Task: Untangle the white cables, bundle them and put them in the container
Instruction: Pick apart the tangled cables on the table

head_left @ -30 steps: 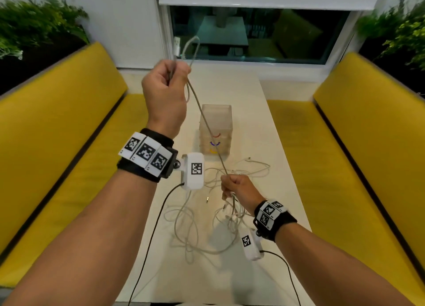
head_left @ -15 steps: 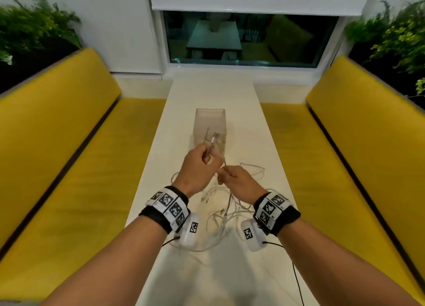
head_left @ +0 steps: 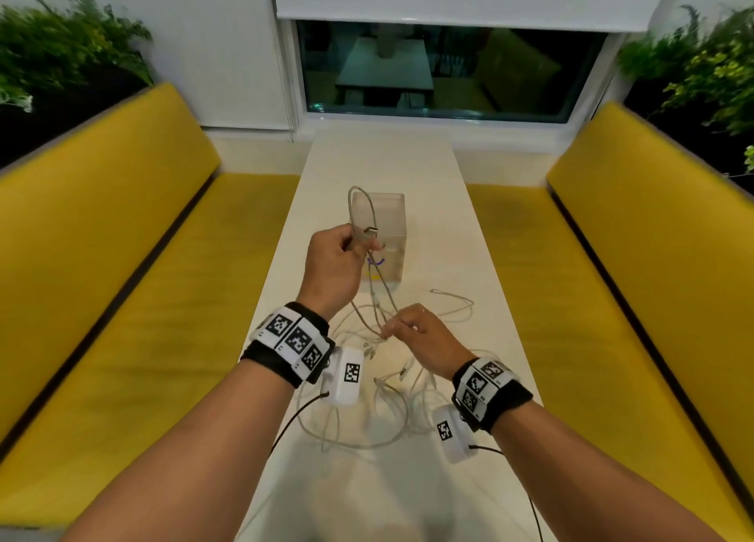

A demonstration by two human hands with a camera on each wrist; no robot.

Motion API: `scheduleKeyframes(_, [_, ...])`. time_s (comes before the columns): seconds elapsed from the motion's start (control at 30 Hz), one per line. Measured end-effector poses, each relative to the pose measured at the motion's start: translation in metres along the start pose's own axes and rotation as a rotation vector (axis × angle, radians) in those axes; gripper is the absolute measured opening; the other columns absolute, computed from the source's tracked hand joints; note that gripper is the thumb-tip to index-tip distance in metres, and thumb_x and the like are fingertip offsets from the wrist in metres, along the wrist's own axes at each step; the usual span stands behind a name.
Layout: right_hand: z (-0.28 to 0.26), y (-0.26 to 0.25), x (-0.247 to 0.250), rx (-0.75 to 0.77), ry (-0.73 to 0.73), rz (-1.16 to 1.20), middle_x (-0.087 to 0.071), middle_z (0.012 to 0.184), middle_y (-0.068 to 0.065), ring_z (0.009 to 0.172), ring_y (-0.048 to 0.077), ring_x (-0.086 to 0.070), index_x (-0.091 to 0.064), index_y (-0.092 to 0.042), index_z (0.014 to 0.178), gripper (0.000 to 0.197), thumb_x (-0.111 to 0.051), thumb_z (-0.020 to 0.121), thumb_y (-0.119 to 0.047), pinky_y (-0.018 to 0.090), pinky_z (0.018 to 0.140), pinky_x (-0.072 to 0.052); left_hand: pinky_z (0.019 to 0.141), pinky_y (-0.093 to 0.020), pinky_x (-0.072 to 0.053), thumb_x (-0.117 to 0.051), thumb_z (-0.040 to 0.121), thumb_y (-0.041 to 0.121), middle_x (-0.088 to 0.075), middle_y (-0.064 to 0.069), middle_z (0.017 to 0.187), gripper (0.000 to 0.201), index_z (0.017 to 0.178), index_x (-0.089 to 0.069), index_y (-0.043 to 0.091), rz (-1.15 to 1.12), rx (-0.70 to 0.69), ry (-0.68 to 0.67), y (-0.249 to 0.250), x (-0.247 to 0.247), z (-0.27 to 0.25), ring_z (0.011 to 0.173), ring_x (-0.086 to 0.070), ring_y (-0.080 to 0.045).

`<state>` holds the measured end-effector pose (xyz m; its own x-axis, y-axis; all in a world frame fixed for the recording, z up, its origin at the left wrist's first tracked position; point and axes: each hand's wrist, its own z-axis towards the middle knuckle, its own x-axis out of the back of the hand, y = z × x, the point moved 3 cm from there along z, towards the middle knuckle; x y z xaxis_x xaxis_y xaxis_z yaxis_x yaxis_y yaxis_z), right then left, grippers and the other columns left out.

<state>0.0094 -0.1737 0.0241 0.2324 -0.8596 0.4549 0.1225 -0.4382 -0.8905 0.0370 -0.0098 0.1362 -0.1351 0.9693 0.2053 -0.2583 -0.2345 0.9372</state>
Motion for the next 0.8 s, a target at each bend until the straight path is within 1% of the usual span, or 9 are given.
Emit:
scheduleKeyframes(0.07, [-0.003, 0.011, -0.005, -0.022, -0.036, -0.015, -0.064, 0.089, -0.012, 0.084, -0.022, -0.056, -0.078, 0.002, 0.096, 0.026, -0.052, 0.099, -0.003, 0.004, 0.076, -0.041, 0.055, -0.004, -0.035, -0.055, 0.101, 0.005, -0.057, 0.022, 0.046, 0.025, 0.083, -0.071, -0.003, -0.014, -0.014, 0.007, 0.004, 0.002, 0.0, 0.048, -0.051, 0.011])
scheduleKeyframes(0.13, [-0.004, 0.016, -0.008, -0.01, -0.054, -0.04, -0.067, 0.095, -0.013, 0.088, -0.021, -0.057, -0.077, -0.001, 0.103, 0.027, -0.051, 0.103, -0.01, 0.005, 0.079, -0.042, 0.055, -0.005, -0.035, -0.055, 0.102, 0.005, -0.058, 0.022, 0.047, 0.025, 0.084, -0.071, -0.004, -0.044, -0.026, 0.026, 0.006, 0.004, 0.0, 0.047, -0.05, 0.01])
scheduleKeyframes(0.2, [-0.003, 0.018, -0.008, -0.004, -0.069, -0.031, -0.07, 0.104, -0.006, 0.093, -0.017, -0.059, -0.076, -0.007, 0.106, 0.028, -0.05, 0.105, -0.018, 0.012, 0.082, -0.044, 0.053, -0.006, -0.034, -0.056, 0.103, 0.01, -0.057, 0.023, 0.047, 0.026, 0.084, -0.071, 0.0, -0.059, -0.05, 0.046, 0.007, 0.006, 0.0, 0.046, -0.047, 0.007])
scheduleKeyframes(0.3, [-0.003, 0.022, -0.003, -0.154, -0.081, 0.133, -0.068, 0.12, -0.005, 0.105, -0.004, -0.059, -0.073, -0.02, 0.112, 0.028, -0.051, 0.105, -0.034, 0.026, 0.078, -0.048, 0.051, -0.015, -0.033, -0.056, 0.103, 0.019, -0.052, 0.02, 0.049, 0.028, 0.078, -0.069, 0.017, -0.09, -0.104, 0.086, 0.011, 0.013, 0.004, 0.048, -0.04, 0.001])
scheduleKeyframes(0.37, [-0.007, 0.03, 0.0, -0.227, -0.084, 0.182, -0.067, 0.119, -0.004, 0.106, 0.004, -0.06, -0.072, -0.021, 0.116, 0.028, -0.053, 0.103, -0.038, 0.031, 0.077, -0.047, 0.053, -0.024, -0.033, -0.057, 0.101, 0.027, -0.049, 0.015, 0.053, 0.027, 0.077, -0.068, 0.023, -0.146, -0.129, 0.157, 0.014, 0.023, 0.011, 0.053, -0.038, -0.008])
scheduleKeyframes(0.5, [-0.022, 0.054, 0.001, -0.26, -0.108, 0.116, -0.066, 0.121, -0.008, 0.108, 0.004, -0.059, -0.07, -0.018, 0.123, 0.032, -0.05, 0.105, -0.035, 0.024, 0.081, -0.046, 0.053, -0.027, -0.03, -0.057, 0.097, 0.029, -0.043, 0.007, 0.056, 0.027, 0.075, -0.069, 0.023, -0.176, -0.072, 0.192, 0.011, 0.036, 0.025, 0.054, -0.035, -0.013])
scheduleKeyframes(0.6, [-0.018, 0.054, -0.002, -0.236, -0.099, 0.032, -0.066, 0.119, -0.004, 0.109, 0.011, -0.061, -0.072, -0.015, 0.117, 0.024, -0.056, 0.103, -0.025, 0.029, 0.094, -0.047, 0.051, -0.026, -0.03, -0.055, 0.102, 0.025, -0.041, 0.008, 0.055, 0.03, 0.076, -0.069, 0.021, -0.119, -0.036, 0.119, 0.001, 0.031, 0.02, 0.052, -0.032, -0.013])
scheduleKeyframes(0.7, [-0.013, 0.043, -0.002, -0.25, -0.045, 0.007, -0.059, 0.116, -0.002, 0.096, 0.005, -0.057, -0.071, -0.014, 0.113, 0.019, -0.065, 0.096, -0.018, 0.014, 0.079, -0.045, 0.05, -0.025, -0.032, -0.056, 0.103, 0.025, -0.043, 0.012, 0.051, 0.03, 0.076, -0.068, 0.02, -0.102, 0.012, 0.083, -0.004, 0.022, 0.017, 0.052, -0.034, -0.014])
scheduleKeyframes(0.8, [-0.007, 0.033, 0.006, -0.188, 0.037, -0.013, -0.063, 0.113, -0.001, 0.1, 0.009, -0.058, -0.069, -0.015, 0.101, 0.011, -0.069, 0.092, -0.021, 0.02, 0.086, -0.043, 0.051, -0.021, -0.033, -0.055, 0.104, 0.022, -0.048, 0.017, 0.047, 0.03, 0.077, -0.068, 0.018, -0.082, 0.028, 0.055, -0.004, 0.018, 0.017, 0.049, -0.037, -0.006])
